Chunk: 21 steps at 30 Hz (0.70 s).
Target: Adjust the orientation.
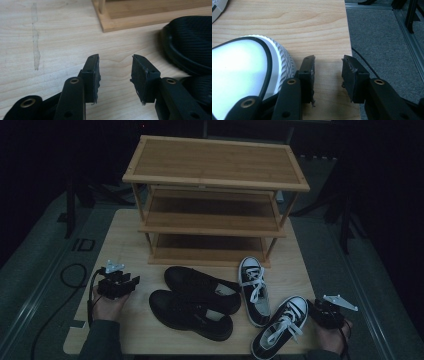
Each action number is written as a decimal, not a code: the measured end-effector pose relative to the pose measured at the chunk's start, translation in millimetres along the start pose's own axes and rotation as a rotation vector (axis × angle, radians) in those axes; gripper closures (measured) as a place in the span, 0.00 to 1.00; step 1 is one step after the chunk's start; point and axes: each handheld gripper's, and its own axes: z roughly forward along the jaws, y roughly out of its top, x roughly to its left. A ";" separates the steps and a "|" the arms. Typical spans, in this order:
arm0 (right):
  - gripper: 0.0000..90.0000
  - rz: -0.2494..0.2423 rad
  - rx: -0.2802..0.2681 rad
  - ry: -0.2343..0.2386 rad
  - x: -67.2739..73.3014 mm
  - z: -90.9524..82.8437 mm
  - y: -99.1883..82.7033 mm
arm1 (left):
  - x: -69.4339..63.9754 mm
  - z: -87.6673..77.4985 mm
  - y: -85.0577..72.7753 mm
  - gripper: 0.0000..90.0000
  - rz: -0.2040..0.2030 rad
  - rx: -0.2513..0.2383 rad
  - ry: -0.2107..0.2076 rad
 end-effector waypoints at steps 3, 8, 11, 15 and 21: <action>0.69 -0.002 0.000 0.000 -0.1 0.0 0.0 | -5.5 -8.0 2.2 0.65 0.022 -0.009 -0.009; 0.69 -0.003 0.000 0.000 0.0 0.1 0.1 | -13.3 -19.5 6.5 0.65 0.050 -0.022 -0.043; 0.69 -0.004 0.000 0.000 0.0 0.1 0.1 | -18.6 -25.4 9.3 0.65 0.067 -0.022 -0.057; 0.69 -0.004 0.000 0.000 0.0 0.1 0.1 | -27.0 -30.9 12.5 0.65 0.092 -0.017 -0.086; 0.69 -0.004 0.000 0.000 0.0 0.2 0.1 | -44.1 -38.5 17.6 0.65 0.140 -0.011 -0.129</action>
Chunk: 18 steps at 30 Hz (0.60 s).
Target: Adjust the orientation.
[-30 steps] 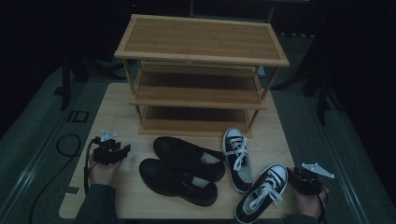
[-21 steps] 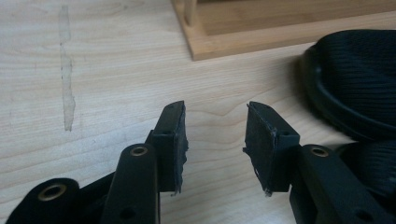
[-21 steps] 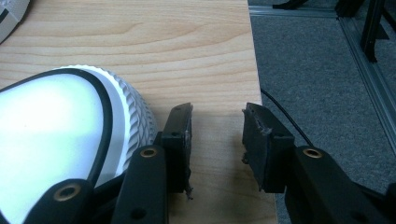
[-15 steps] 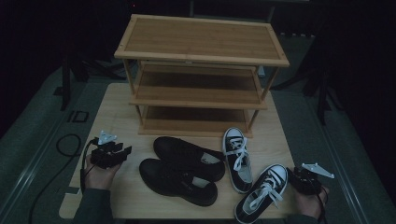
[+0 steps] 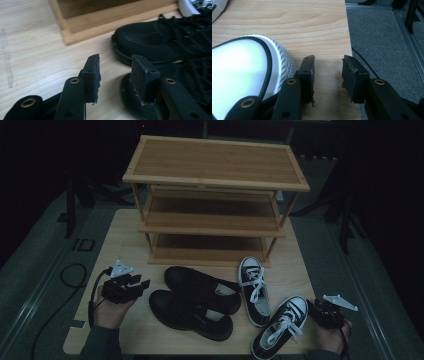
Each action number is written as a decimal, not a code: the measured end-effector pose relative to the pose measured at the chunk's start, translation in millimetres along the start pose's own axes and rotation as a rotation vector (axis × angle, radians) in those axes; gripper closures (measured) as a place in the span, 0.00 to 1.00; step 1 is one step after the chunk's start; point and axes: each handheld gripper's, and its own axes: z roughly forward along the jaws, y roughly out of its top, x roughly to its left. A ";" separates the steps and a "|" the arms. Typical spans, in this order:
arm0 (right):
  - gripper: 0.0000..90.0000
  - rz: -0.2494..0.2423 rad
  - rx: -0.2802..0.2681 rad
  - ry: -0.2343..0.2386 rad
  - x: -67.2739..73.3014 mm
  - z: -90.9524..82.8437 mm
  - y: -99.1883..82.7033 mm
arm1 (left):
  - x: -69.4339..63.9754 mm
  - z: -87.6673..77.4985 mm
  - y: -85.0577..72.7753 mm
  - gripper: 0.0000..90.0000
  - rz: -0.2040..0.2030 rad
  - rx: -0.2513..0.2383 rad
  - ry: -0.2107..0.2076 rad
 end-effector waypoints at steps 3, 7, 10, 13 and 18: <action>0.69 0.000 0.000 0.000 0.0 0.0 0.0 | -8.1 -2.3 2.9 0.66 0.015 0.001 -0.027; 0.69 -0.001 0.000 0.000 0.0 0.0 0.0 | -20.4 -2.0 6.5 0.66 0.050 0.014 -0.062; 0.69 -0.002 0.000 0.000 -0.1 0.0 0.0 | -28.9 -0.2 8.3 0.66 0.071 0.027 -0.082; 0.69 -0.002 0.000 0.000 -0.1 0.0 0.0 | -36.3 1.7 9.6 0.67 0.094 0.042 -0.100; 0.69 -0.002 0.000 0.000 -0.1 0.0 0.0 | -44.7 3.8 9.4 0.67 0.108 0.058 -0.135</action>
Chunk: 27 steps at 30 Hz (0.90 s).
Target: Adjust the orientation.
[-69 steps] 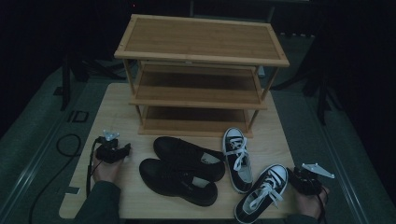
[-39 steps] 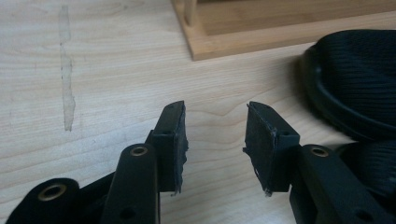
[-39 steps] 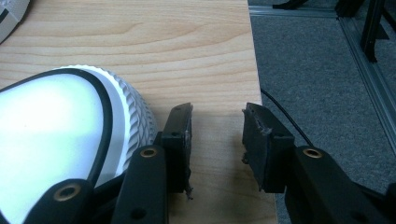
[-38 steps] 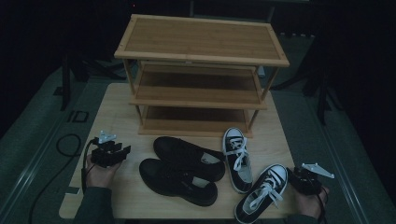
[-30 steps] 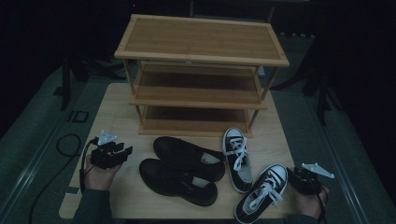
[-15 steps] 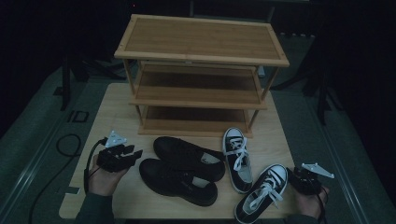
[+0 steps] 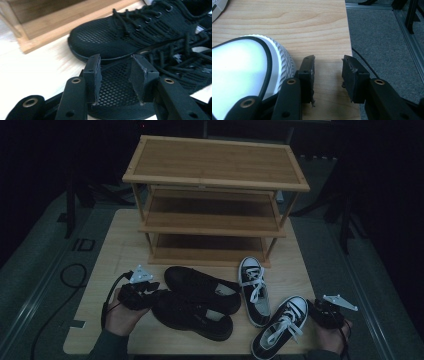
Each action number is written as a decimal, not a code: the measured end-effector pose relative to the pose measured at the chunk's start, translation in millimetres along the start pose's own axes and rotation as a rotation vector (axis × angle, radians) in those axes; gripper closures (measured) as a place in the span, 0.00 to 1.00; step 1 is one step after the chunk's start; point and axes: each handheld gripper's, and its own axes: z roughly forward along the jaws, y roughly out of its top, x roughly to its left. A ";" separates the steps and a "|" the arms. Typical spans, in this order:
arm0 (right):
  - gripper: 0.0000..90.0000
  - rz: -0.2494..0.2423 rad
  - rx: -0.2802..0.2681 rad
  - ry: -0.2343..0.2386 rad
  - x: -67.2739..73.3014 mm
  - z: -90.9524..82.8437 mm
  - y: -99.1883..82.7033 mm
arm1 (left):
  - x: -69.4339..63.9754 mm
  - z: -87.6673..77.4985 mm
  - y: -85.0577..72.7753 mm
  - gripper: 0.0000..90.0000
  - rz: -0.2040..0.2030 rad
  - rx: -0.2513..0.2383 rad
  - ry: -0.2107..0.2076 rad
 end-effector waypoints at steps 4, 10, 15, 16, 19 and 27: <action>0.69 0.000 0.000 0.000 0.0 0.0 0.0 | -5.8 2.4 -1.3 0.67 0.010 0.012 -0.033; 0.69 0.000 0.001 -0.001 0.0 0.0 0.0 | -13.2 8.7 -3.4 0.68 0.026 0.047 -0.081; 0.69 -0.001 0.000 -0.001 0.0 0.0 0.0 | -14.7 10.7 -5.7 0.70 0.028 0.077 -0.088; 0.69 -0.001 0.000 -0.001 0.0 0.0 0.0 | -14.4 11.3 -6.3 0.70 0.025 0.084 -0.095; 0.69 -0.001 0.000 -0.001 0.0 0.0 0.0 | -16.0 12.9 -7.7 0.72 0.024 0.105 -0.112; 0.69 -0.002 0.001 -0.001 0.0 0.0 0.1 | -15.0 15.5 -11.0 0.89 0.038 0.156 -0.125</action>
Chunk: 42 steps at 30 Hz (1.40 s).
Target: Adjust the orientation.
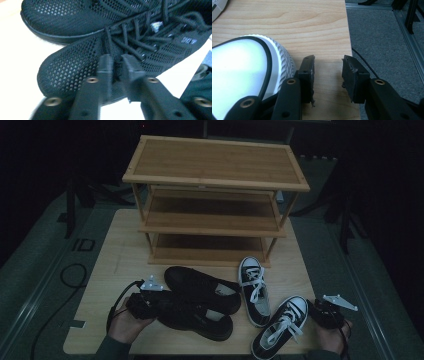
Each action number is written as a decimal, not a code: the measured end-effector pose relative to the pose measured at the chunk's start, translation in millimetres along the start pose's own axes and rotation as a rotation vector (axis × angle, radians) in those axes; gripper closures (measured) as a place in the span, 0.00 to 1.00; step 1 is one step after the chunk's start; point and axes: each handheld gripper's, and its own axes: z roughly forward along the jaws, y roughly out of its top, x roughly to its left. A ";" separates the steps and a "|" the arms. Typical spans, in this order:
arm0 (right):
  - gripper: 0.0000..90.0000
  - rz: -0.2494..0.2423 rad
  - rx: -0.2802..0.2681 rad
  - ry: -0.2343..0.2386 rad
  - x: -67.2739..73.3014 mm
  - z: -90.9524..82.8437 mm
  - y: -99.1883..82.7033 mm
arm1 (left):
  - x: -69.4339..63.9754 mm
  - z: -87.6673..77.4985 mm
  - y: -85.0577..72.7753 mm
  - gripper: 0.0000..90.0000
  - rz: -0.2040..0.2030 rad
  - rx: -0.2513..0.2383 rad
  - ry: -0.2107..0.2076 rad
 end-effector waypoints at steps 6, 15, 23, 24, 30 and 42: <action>0.69 0.001 0.000 0.000 0.1 0.0 0.0 | 2.1 -1.8 -0.9 0.99 0.007 0.009 0.025; 0.69 0.000 0.000 0.000 0.1 0.0 0.0 | 7.4 -7.1 -1.5 0.99 -0.008 -0.012 0.055; 0.68 0.001 0.001 -0.001 0.2 -0.1 0.0 | 24.8 -15.9 -5.7 0.99 -0.058 -0.026 0.127; 0.68 0.001 0.001 -0.002 0.2 -0.1 0.0 | 27.7 -16.7 -6.5 0.99 -0.067 -0.029 0.135; 0.68 0.002 0.001 -0.004 0.4 -0.1 0.0 | 45.5 -23.6 -6.0 0.99 -0.103 -0.042 0.185; 0.68 0.002 -0.001 -0.006 0.5 0.0 0.2 | 86.9 -23.0 16.6 0.99 -0.107 -0.038 0.292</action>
